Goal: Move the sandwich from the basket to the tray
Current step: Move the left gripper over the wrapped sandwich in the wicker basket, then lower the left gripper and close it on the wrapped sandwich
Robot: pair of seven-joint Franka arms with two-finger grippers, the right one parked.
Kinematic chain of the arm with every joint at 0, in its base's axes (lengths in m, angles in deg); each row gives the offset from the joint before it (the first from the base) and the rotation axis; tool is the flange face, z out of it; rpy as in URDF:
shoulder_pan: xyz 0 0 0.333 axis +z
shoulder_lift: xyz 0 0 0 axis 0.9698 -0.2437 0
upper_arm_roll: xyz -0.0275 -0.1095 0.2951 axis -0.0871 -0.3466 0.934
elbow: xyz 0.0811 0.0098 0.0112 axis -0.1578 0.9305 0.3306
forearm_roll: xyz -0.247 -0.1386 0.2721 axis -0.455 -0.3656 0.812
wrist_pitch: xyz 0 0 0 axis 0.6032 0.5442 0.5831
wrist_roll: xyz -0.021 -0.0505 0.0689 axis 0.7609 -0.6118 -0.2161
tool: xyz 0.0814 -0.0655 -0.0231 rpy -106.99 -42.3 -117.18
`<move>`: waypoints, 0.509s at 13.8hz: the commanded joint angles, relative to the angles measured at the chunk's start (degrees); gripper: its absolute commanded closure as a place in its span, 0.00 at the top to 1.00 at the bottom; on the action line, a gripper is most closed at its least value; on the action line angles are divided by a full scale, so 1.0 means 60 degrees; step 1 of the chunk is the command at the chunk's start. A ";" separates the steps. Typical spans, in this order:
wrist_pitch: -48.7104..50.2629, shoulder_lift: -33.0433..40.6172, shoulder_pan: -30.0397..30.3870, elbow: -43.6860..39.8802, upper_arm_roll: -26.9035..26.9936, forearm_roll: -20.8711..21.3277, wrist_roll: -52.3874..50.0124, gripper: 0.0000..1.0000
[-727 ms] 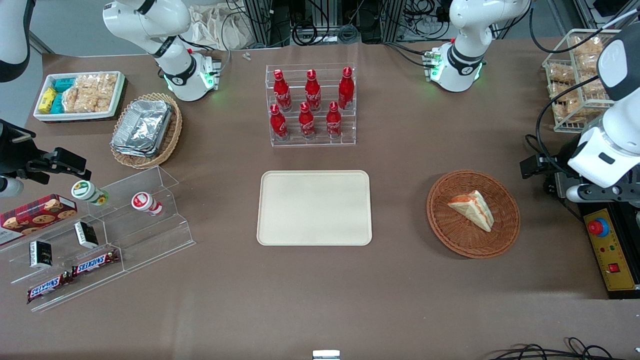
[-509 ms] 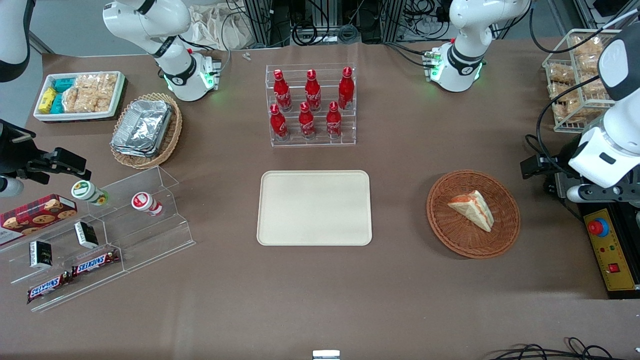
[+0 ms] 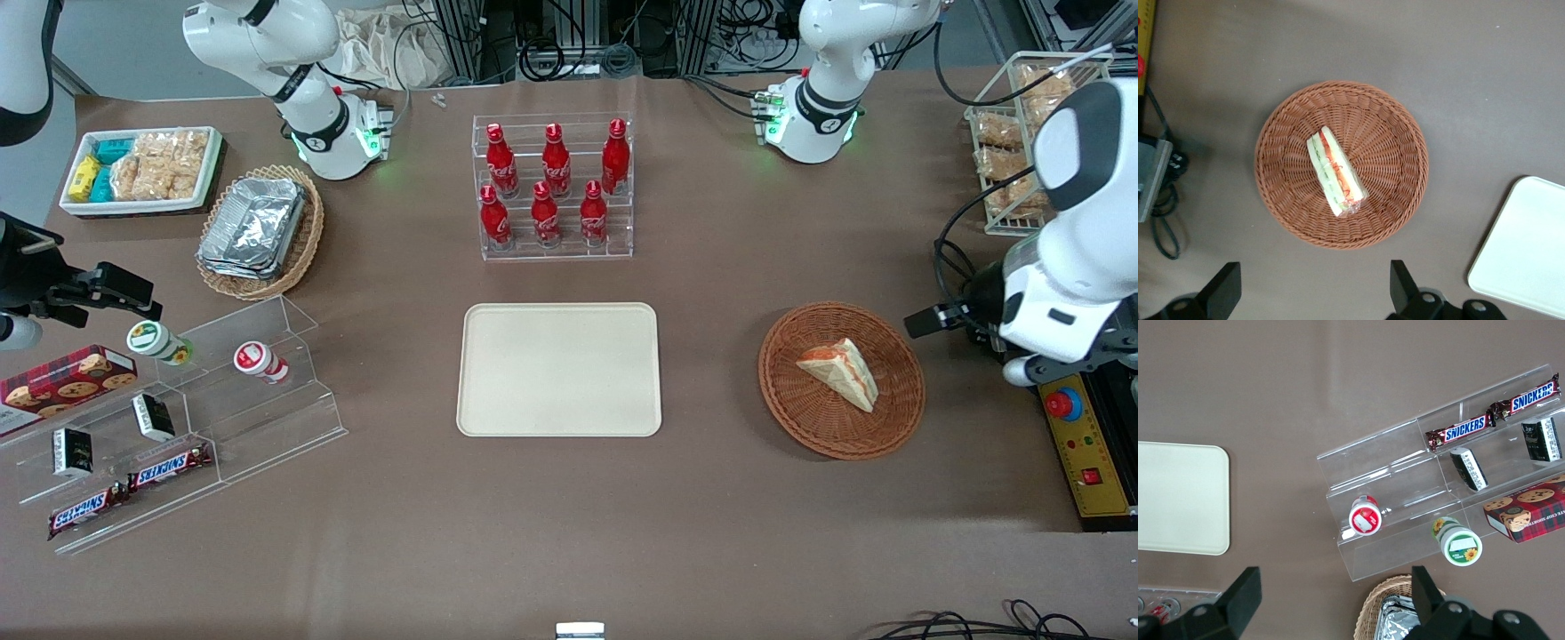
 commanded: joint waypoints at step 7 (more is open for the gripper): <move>-0.4443 -0.0107 0.0092 0.3835 0.0015 0.0059 -0.2528 1.00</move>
